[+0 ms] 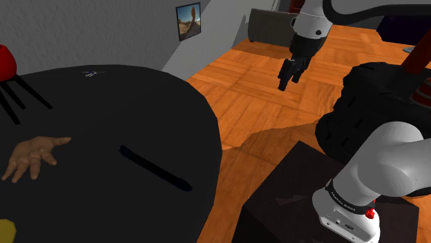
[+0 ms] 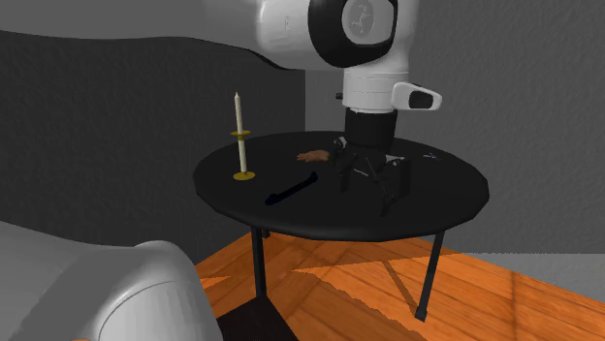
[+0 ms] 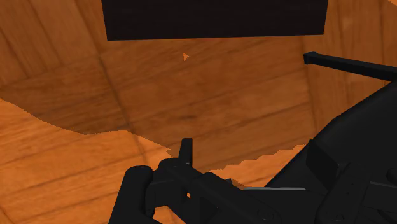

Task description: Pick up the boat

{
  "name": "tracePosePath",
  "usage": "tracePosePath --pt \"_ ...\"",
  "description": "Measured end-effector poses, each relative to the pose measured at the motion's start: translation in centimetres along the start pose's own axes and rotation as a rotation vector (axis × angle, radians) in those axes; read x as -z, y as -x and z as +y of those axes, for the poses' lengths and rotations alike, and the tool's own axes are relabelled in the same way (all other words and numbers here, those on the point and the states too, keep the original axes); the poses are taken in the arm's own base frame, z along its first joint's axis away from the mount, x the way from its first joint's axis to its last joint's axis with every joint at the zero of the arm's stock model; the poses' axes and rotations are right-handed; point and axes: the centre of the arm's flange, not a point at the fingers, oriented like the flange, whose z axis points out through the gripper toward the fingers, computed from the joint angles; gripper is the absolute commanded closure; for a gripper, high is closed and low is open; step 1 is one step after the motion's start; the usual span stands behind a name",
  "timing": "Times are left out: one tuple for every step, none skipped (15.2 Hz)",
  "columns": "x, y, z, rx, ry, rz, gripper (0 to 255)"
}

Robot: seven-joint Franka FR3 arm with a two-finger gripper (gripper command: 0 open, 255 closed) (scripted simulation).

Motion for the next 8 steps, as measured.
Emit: tracePosePath --pt "0.0 0.0 0.0 0.000 0.000 0.000 0" --pt "-0.2 -0.3 -0.5 0.004 0.000 -0.001 0" --pt "-0.6 -0.9 -1.5 0.010 0.001 -0.002 0" --pt "-1.0 -1.3 -2.3 0.017 0.001 -0.004 0" --pt "-1.2 -1.7 -3.5 0.025 0.001 -0.005 0" --pt "-1.7 -2.4 -4.6 0.032 0.002 -0.007 0" --pt "-2.2 -3.0 -5.6 0.040 0.001 -0.009 0" --pt "-2.5 -3.4 -6.7 0.048 0.002 -0.010 0"
